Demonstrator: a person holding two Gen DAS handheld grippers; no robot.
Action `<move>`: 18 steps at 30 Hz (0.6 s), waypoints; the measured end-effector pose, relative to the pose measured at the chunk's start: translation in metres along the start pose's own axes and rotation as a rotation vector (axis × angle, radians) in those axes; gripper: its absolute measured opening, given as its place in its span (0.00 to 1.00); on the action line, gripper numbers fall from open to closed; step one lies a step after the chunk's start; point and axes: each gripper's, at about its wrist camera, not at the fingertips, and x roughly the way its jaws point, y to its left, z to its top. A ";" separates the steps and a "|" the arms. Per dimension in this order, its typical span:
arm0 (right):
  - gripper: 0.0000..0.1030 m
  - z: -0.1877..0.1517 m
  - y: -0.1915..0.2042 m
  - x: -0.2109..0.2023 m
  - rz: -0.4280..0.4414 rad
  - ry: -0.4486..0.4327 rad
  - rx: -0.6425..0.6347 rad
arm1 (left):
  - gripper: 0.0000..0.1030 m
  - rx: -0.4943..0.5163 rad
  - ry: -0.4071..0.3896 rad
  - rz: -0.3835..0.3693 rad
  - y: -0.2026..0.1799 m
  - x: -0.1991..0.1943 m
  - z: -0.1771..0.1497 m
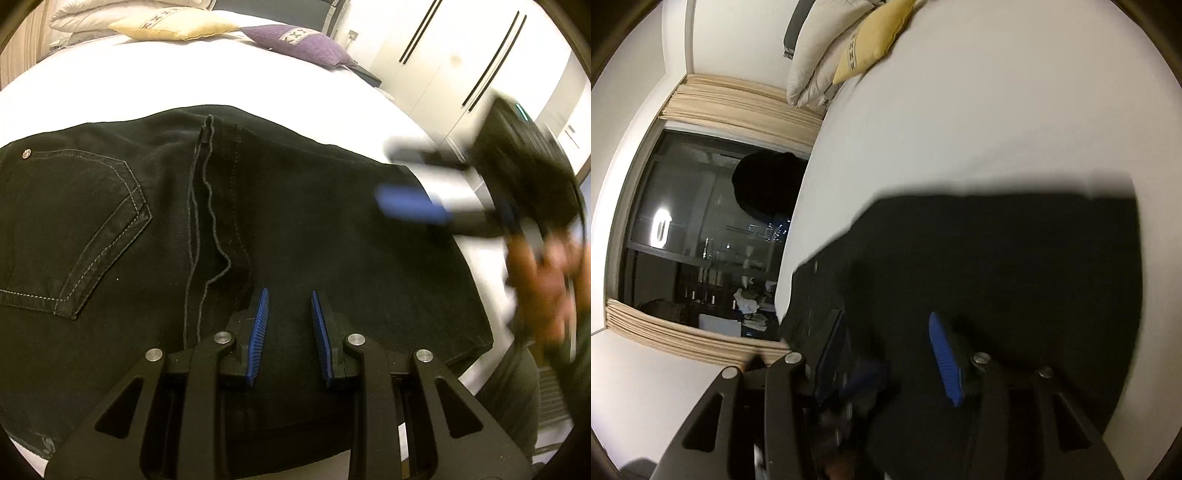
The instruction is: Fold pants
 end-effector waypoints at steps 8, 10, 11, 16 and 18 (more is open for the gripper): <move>0.28 -0.064 -0.032 -0.045 -0.030 -0.188 0.064 | 0.23 -0.061 -0.088 0.005 0.007 -0.048 0.007; 0.57 -0.067 -0.022 -0.058 0.034 -0.261 0.046 | 0.27 -0.098 -0.154 -0.001 0.020 -0.077 0.006; 0.60 -0.069 -0.015 -0.062 0.061 -0.293 0.036 | 0.45 -0.146 -0.190 -0.002 0.036 -0.097 0.004; 0.60 -0.074 -0.006 -0.055 0.121 -0.315 0.040 | 0.81 -0.438 -0.379 0.044 0.136 -0.178 -0.028; 0.60 -0.075 -0.007 -0.047 0.125 -0.314 0.058 | 0.81 -0.547 -0.417 0.069 0.177 -0.196 -0.042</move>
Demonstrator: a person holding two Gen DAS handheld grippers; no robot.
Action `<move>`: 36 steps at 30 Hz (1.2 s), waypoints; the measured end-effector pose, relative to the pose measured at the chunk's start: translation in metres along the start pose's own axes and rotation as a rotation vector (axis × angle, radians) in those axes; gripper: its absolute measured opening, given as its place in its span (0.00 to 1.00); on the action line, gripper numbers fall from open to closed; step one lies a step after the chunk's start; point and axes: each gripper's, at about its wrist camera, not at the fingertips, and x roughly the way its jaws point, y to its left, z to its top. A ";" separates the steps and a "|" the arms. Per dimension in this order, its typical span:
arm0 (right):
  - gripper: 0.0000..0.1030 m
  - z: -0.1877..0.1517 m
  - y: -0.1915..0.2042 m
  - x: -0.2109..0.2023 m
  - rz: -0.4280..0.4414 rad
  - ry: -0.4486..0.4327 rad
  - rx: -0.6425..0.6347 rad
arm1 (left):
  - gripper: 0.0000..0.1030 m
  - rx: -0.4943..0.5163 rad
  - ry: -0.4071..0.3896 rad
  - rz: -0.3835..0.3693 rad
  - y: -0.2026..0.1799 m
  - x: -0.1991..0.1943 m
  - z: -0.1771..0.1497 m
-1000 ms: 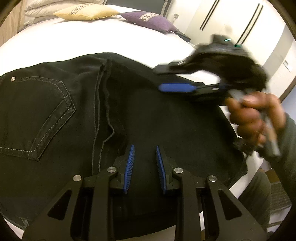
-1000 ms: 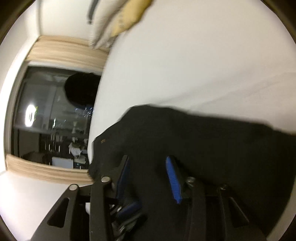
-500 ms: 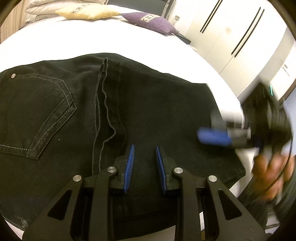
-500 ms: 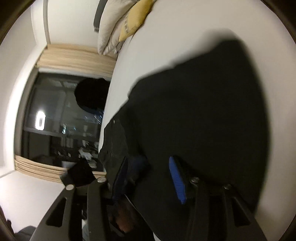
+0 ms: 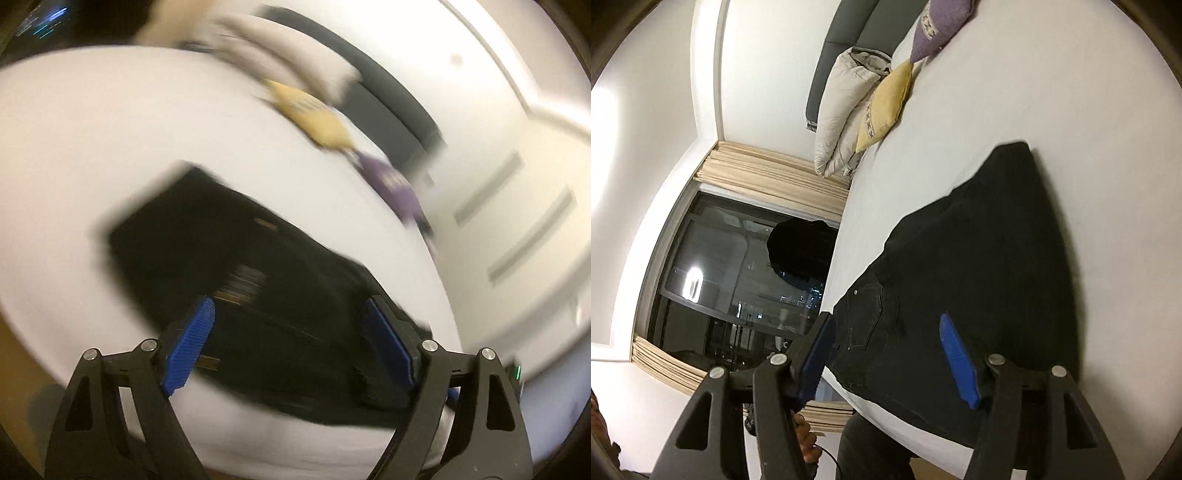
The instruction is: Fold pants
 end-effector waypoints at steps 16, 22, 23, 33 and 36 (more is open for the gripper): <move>0.60 -0.019 0.017 0.002 -0.019 0.034 -0.003 | 0.81 -0.334 0.028 -0.119 0.127 0.044 0.029; 0.60 -0.021 0.020 0.007 -0.025 0.043 -0.008 | 0.81 -0.353 0.012 -0.138 0.131 0.059 0.025; 0.60 -0.021 0.020 0.007 -0.025 0.043 -0.006 | 0.81 -0.348 0.013 -0.136 0.130 0.057 0.021; 0.60 -0.012 0.040 0.053 0.007 0.158 -0.059 | 0.28 -0.394 0.056 -0.178 0.136 0.073 0.022; 0.60 -0.011 0.058 0.105 0.019 0.300 -0.125 | 0.19 -0.413 0.057 -0.188 0.143 0.074 0.020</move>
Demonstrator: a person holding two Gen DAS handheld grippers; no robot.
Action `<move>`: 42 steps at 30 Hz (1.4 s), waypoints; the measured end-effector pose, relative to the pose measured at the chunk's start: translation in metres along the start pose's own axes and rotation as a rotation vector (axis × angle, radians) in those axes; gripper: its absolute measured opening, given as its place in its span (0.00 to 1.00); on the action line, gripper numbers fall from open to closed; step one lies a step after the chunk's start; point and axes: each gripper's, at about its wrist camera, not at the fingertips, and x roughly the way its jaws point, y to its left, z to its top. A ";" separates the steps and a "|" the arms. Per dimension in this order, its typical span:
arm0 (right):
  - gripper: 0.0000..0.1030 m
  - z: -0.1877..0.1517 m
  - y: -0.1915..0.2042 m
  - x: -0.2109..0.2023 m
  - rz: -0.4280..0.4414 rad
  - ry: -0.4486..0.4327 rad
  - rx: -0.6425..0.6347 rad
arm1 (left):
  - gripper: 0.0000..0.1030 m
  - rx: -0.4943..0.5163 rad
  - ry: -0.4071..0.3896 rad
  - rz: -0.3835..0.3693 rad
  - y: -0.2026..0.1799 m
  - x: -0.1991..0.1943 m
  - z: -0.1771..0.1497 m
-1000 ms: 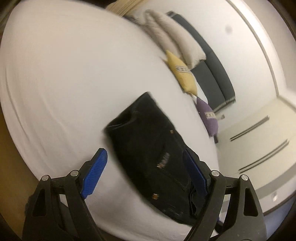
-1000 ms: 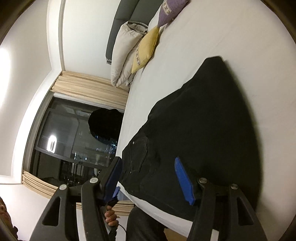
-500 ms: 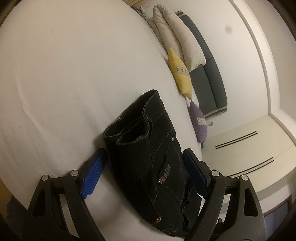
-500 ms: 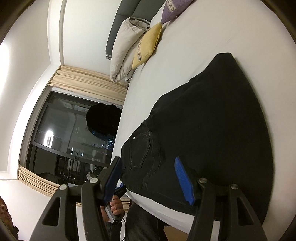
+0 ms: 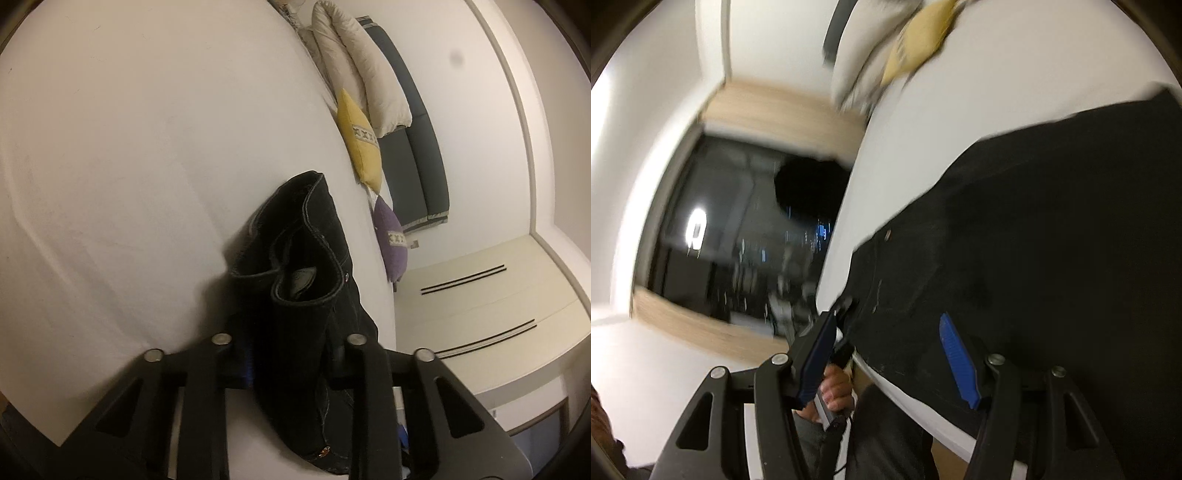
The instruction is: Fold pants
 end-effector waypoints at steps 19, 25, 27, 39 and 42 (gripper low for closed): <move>0.00 0.029 -0.069 0.091 -0.113 0.167 0.169 | 0.12 0.114 -0.037 0.008 -0.040 0.001 -0.004; 0.00 0.022 -0.069 0.087 -0.125 0.150 0.143 | 0.12 0.231 -0.047 0.032 -0.077 -0.002 -0.010; 0.00 0.021 -0.069 0.088 -0.132 0.149 0.141 | 0.11 0.289 -0.047 0.040 -0.095 0.000 -0.016; 0.87 0.037 -0.048 0.034 0.019 0.033 0.230 | 0.11 0.633 0.046 0.029 -0.212 0.045 -0.089; 0.92 0.050 -0.038 -0.005 0.074 -0.040 0.196 | 0.11 0.718 0.084 0.034 -0.243 0.072 -0.120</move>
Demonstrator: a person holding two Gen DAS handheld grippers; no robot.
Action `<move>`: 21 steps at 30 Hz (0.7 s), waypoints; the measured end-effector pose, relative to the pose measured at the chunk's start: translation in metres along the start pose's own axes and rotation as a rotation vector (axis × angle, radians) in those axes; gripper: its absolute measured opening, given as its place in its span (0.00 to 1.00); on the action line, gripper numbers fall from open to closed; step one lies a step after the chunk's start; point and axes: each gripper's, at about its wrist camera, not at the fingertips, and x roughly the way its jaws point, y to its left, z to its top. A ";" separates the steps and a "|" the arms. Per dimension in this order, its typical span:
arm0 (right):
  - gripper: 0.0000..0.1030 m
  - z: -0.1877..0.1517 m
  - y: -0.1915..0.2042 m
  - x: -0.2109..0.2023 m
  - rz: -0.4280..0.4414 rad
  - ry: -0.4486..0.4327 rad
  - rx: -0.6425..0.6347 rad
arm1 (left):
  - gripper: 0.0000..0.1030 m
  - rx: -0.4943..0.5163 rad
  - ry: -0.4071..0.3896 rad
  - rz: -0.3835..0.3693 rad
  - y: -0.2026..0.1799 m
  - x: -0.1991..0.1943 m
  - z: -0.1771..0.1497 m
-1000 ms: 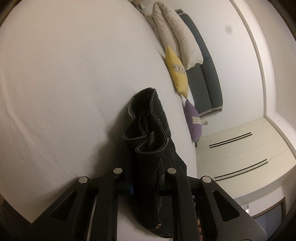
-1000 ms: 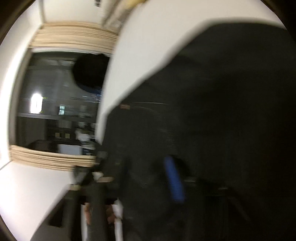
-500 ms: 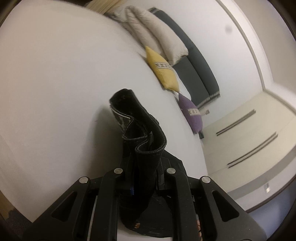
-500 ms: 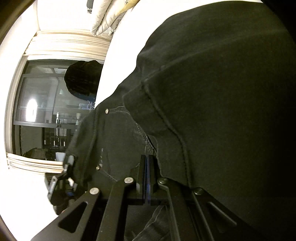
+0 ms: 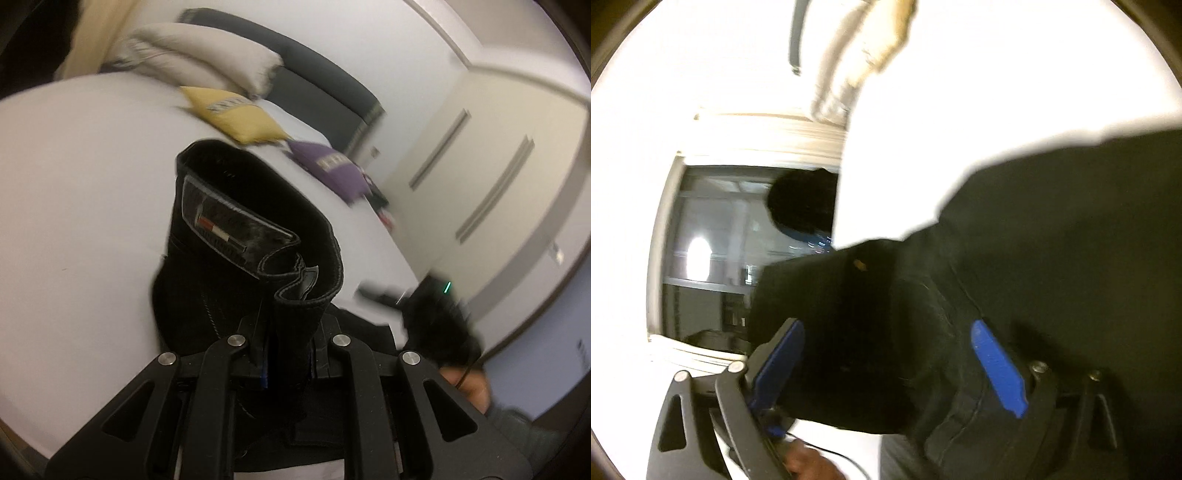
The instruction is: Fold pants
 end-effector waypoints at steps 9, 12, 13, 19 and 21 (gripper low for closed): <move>0.93 0.029 0.023 -0.066 -0.009 0.029 -0.141 | 0.12 0.315 0.148 0.040 -0.118 0.077 -0.052; 0.93 0.025 0.018 -0.077 -0.049 0.058 -0.175 | 0.12 0.436 0.189 0.071 -0.151 0.105 -0.076; 0.93 0.022 0.013 -0.079 -0.056 0.071 -0.174 | 0.12 0.485 0.199 0.079 -0.161 0.115 -0.082; 0.90 0.019 -0.022 -0.103 -0.085 0.103 -0.129 | 0.12 0.684 0.252 0.136 -0.200 0.142 -0.138; 0.64 0.021 -0.030 -0.102 -0.117 0.103 -0.126 | 0.12 0.732 0.247 0.156 -0.211 0.152 -0.142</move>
